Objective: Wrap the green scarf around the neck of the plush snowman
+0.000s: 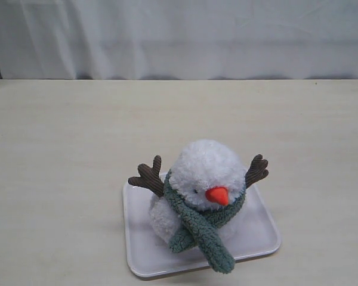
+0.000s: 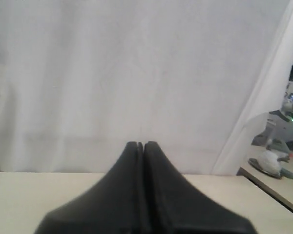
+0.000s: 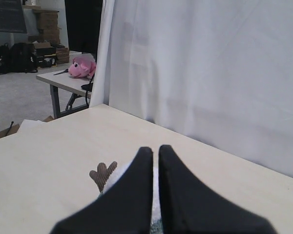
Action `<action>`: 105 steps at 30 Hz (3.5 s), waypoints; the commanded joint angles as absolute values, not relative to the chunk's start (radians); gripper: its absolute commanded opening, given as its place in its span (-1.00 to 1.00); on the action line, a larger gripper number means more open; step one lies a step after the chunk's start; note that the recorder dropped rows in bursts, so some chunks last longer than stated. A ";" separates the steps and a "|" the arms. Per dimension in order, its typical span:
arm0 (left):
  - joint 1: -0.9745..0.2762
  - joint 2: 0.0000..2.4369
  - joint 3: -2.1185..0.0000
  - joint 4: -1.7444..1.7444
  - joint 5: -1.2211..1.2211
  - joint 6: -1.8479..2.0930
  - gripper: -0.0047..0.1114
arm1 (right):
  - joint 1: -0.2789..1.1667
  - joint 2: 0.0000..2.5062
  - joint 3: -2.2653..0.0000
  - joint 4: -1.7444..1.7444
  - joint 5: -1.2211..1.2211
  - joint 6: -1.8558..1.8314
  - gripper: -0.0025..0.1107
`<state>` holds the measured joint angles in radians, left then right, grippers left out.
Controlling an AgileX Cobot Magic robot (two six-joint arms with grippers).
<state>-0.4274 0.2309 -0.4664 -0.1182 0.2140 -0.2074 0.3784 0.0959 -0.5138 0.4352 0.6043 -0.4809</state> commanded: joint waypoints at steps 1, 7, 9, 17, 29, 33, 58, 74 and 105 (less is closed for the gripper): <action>-0.315 0.165 -0.460 -0.156 0.261 -0.196 -0.92 | 0.374 0.091 -0.509 0.437 0.607 -0.478 -0.89; -0.158 0.085 -0.460 -0.156 0.319 -0.196 -0.92 | 0.374 0.091 -0.509 0.437 0.607 -0.478 -0.89; -0.090 0.050 -0.460 -0.156 0.324 -0.196 -0.92 | 0.374 0.091 -0.509 0.437 0.607 -0.478 -0.89; 0.069 0.000 -0.460 -0.147 0.343 -0.184 -0.92 | 0.374 0.091 -0.509 0.437 0.604 -0.478 -0.89; 0.082 0.000 -0.230 -0.104 0.195 -0.182 -0.92 | 0.374 0.091 -0.509 0.437 0.603 -0.478 -0.89; 0.082 0.000 -0.149 -0.032 0.154 -0.182 -0.92 | 0.374 0.091 -0.509 0.437 0.603 -0.478 -0.89; 0.082 0.000 0.000 0.093 0.090 -0.049 -0.92 | 0.374 0.091 -0.509 0.437 0.603 -0.478 -0.89; 0.080 0.000 0.000 0.089 0.309 -0.046 -0.92 | 0.374 0.091 -0.509 0.437 0.603 -0.478 -0.89; -0.035 0.000 0.000 0.113 0.309 -0.041 -0.92 | 0.374 0.091 -0.509 0.437 0.603 -0.478 -0.89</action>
